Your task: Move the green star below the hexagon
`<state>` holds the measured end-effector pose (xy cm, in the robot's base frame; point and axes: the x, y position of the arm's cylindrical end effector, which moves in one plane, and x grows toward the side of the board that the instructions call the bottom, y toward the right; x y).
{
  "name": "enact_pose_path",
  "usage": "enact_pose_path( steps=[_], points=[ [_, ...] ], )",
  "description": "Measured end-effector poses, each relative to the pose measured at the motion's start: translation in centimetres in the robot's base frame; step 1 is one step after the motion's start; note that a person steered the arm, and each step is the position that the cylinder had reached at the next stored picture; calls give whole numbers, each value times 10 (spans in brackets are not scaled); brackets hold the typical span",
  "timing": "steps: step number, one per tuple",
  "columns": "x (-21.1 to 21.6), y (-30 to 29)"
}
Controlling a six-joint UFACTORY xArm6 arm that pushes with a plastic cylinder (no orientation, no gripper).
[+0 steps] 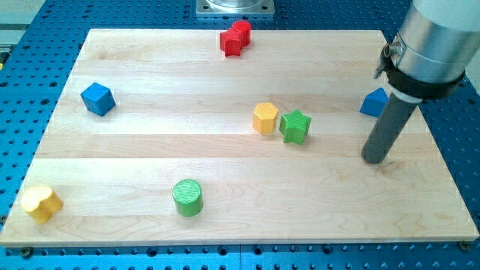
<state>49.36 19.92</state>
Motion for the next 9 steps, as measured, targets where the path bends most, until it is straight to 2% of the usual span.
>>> enact_pose_path(
  steps=[1, 2, 5, 7, 9],
  points=[
    [-53, -2],
    [-68, -33],
    [-56, -72],
    [-21, -88],
    [-49, -88]
  ],
)
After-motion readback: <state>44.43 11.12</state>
